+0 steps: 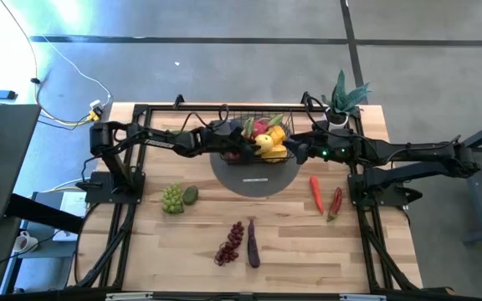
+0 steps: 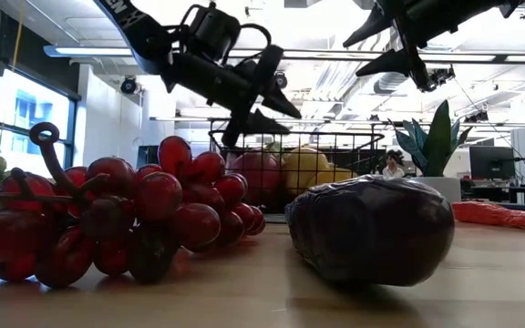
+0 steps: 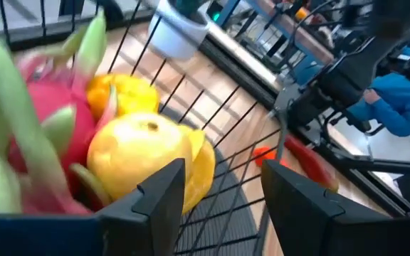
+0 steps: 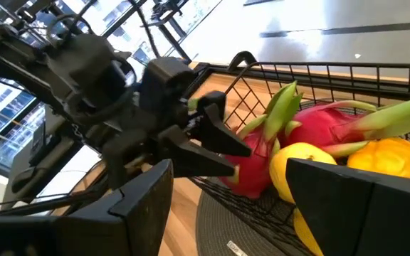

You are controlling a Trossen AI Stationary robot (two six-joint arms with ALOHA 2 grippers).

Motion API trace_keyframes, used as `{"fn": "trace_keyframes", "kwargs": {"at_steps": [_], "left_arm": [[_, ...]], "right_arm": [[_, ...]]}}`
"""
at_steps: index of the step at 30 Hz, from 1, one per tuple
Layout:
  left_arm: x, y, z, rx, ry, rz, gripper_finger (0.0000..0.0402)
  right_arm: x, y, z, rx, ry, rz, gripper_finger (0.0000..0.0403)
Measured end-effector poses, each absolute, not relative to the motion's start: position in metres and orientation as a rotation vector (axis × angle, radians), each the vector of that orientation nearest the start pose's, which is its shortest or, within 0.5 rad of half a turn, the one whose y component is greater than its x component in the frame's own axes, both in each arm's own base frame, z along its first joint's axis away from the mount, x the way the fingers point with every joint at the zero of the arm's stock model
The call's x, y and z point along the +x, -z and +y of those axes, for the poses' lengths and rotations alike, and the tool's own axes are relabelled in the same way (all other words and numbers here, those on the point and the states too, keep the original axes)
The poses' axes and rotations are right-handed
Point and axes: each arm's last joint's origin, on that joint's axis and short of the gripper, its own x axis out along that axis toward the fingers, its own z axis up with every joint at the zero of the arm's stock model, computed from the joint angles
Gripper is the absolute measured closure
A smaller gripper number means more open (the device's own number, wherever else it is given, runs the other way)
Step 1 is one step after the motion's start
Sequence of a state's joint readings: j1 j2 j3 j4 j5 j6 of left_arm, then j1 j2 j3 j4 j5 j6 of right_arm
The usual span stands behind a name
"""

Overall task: Build produce basket
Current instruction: Put the chili pepper into the wire basket

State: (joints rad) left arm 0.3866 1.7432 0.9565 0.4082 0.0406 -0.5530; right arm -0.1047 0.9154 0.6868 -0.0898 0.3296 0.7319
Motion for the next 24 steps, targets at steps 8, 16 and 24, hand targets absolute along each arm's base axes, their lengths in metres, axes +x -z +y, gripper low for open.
{"fn": "trace_keyframes", "kwargs": {"at_steps": [8,16,24], "left_arm": [[0.333,-0.222,0.135,-0.605,-0.431,0.238,0.0227],[0.306,-0.251,0.121,-0.534,-0.486,0.338,0.0227],[0.271,-0.273,0.097,-0.493,-0.490,0.497,0.0227]], "right_arm": [[0.200,-0.286,-0.031,0.644,0.527,0.154,0.0148],[0.199,-0.286,-0.030,0.659,0.528,0.149,0.0148],[0.199,-0.284,-0.030,0.765,0.527,0.155,0.0148]]}}
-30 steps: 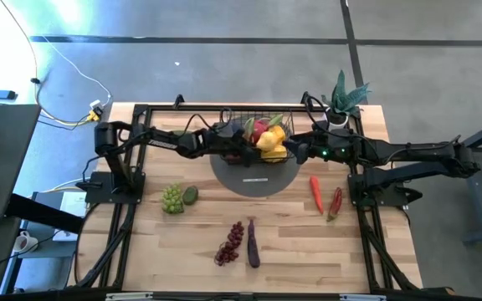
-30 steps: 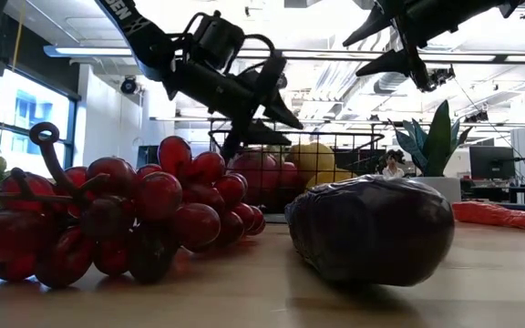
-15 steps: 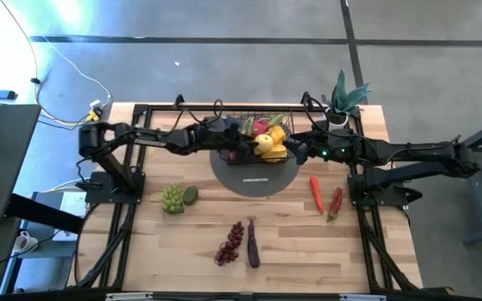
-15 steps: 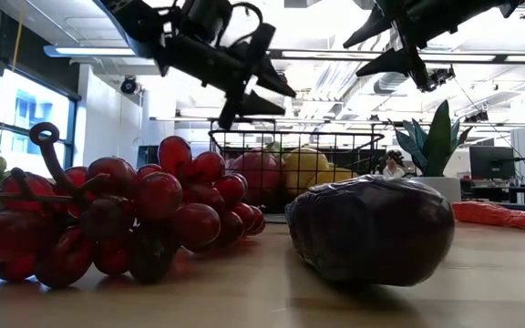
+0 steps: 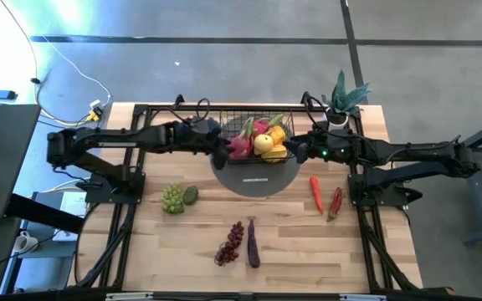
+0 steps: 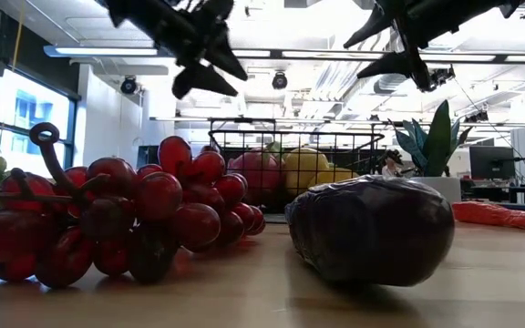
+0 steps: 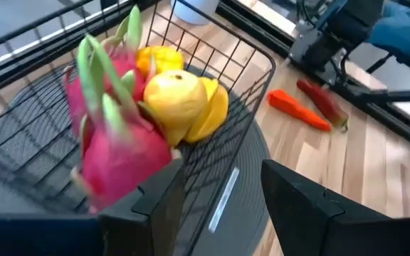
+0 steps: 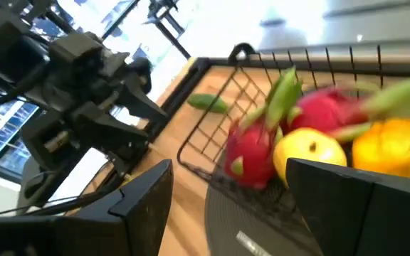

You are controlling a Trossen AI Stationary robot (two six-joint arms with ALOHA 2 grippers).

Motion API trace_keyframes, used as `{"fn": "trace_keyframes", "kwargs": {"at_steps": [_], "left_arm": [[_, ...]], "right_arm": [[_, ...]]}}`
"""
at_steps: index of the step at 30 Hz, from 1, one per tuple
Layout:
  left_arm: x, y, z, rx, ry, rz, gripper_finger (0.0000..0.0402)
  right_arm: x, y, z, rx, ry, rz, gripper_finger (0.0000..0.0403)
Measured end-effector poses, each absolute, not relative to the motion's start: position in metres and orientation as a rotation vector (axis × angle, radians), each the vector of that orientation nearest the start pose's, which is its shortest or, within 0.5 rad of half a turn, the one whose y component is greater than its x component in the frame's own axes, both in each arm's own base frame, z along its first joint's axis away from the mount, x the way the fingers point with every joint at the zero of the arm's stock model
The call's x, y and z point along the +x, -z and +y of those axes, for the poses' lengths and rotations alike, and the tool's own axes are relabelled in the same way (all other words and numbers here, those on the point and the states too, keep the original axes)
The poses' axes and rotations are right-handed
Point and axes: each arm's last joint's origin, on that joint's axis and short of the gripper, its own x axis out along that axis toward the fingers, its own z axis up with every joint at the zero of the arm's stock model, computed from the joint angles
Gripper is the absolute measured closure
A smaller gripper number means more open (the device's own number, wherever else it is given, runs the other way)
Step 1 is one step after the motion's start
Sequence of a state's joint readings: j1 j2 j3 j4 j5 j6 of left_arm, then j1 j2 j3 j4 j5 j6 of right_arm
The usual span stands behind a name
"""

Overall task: Build produce basket
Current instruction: Put the chili pepper into the wire basket

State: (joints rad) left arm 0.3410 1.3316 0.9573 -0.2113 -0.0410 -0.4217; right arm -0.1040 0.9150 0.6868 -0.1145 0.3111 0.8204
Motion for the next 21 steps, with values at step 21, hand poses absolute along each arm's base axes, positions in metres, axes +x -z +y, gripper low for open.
{"fn": "trace_keyframes", "kwargs": {"at_steps": [21], "left_arm": [[0.200,-0.317,0.046,-0.533,-0.404,0.562,0.0227]], "right_arm": [[0.186,-0.255,0.002,1.208,0.548,0.488,0.0148]]}}
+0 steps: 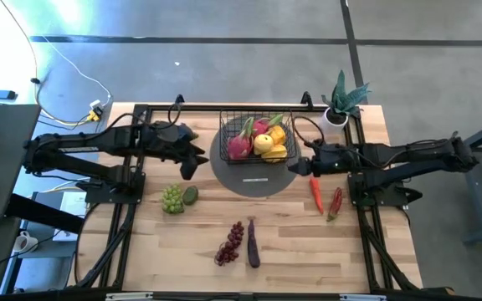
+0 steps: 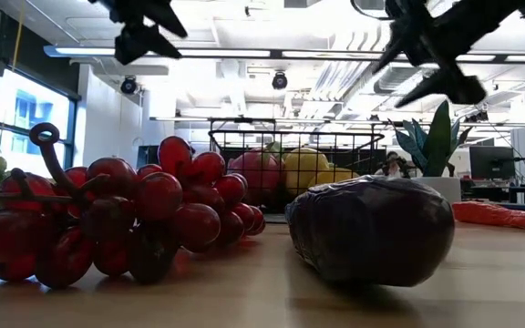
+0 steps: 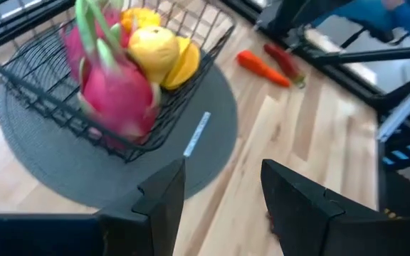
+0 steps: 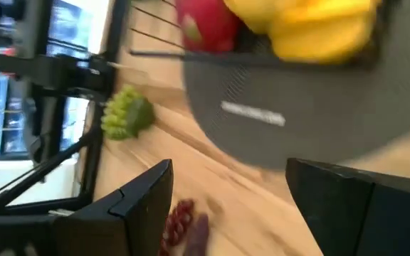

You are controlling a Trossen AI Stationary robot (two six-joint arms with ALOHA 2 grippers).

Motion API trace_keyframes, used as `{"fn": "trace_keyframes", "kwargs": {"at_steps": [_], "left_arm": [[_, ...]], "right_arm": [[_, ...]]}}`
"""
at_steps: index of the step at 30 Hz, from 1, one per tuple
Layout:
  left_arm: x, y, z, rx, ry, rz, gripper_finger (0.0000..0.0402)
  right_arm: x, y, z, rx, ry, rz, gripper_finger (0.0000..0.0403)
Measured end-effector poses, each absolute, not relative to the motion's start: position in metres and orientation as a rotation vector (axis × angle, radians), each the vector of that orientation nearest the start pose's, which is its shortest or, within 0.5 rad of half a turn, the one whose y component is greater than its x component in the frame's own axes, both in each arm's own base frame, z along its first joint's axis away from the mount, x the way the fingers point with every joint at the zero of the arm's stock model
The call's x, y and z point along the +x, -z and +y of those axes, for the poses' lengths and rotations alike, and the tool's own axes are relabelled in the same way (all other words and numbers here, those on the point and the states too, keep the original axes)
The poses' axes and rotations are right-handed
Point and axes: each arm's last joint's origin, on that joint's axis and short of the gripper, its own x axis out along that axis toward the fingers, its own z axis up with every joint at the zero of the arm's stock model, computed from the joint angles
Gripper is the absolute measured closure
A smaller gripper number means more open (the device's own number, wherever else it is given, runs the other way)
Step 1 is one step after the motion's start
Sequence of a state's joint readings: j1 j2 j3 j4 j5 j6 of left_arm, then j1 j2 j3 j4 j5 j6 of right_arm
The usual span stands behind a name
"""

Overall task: Build produce basket
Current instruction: Put the chili pepper into the wire basket

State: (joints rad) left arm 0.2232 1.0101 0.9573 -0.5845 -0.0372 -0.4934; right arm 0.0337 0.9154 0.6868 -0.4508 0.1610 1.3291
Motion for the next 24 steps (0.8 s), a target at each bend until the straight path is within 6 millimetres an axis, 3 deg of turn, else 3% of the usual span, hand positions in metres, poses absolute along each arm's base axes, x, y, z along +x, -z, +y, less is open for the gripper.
{"fn": "trace_keyframes", "kwargs": {"at_steps": [16,24], "left_arm": [[0.190,-0.316,0.042,-0.488,-0.395,0.618,0.0227],[0.186,-0.311,0.042,-0.478,-0.437,0.680,0.0227]], "right_arm": [[0.164,-0.239,0.045,1.523,0.722,0.703,0.0149],[0.144,-0.229,0.058,1.582,0.887,0.879,0.0149]]}}
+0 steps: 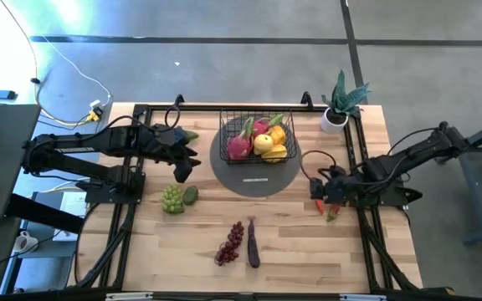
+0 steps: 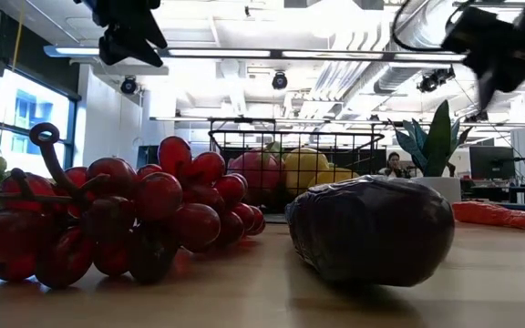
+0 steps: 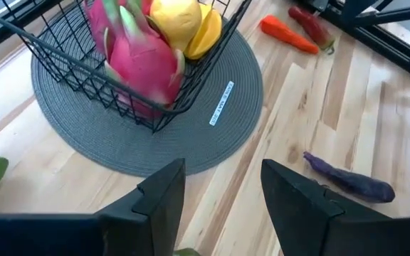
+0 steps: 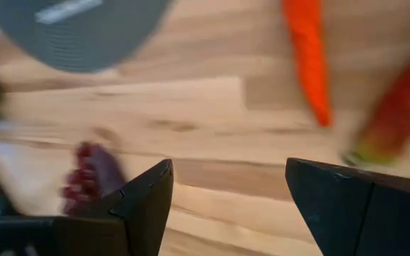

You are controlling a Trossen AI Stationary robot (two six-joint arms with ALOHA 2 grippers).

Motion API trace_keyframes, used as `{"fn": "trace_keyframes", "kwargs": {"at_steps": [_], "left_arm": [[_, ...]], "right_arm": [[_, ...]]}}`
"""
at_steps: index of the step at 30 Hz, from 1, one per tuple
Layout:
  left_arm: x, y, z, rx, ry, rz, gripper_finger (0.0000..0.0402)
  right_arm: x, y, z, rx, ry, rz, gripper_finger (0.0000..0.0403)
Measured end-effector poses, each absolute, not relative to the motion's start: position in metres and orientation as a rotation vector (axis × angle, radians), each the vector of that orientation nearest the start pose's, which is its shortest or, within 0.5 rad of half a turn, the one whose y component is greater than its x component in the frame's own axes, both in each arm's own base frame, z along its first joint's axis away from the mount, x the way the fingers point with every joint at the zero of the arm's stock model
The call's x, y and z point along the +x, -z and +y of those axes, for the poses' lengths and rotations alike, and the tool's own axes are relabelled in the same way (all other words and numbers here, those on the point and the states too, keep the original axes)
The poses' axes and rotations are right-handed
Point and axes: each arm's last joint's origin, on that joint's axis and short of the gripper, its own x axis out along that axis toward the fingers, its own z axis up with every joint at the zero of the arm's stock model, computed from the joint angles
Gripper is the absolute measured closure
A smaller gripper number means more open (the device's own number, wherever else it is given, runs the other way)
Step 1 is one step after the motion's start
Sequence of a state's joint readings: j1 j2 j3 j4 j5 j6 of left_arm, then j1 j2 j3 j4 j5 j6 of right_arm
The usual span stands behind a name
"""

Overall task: Build produce basket
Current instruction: Put the chili pepper into the wire basket

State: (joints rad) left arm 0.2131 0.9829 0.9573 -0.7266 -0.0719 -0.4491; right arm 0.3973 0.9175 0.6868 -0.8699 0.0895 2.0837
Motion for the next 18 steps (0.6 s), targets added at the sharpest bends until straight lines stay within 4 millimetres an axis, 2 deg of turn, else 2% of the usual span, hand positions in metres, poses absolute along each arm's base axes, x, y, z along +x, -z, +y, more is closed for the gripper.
{"fn": "trace_keyframes", "kwargs": {"at_steps": [5,11,18], "left_arm": [[0.186,-0.311,0.042,-0.478,-0.437,0.685,0.0227],[0.185,-0.311,0.043,-0.475,-0.453,0.681,0.0227],[0.186,-0.310,0.043,-0.474,-0.456,0.681,0.0227]], "right_arm": [[0.135,-0.226,0.064,1.589,0.956,0.970,0.0149],[0.126,-0.220,0.065,1.549,1.119,1.012,0.0149],[0.129,-0.205,0.068,1.456,1.322,1.075,0.0149]]}}
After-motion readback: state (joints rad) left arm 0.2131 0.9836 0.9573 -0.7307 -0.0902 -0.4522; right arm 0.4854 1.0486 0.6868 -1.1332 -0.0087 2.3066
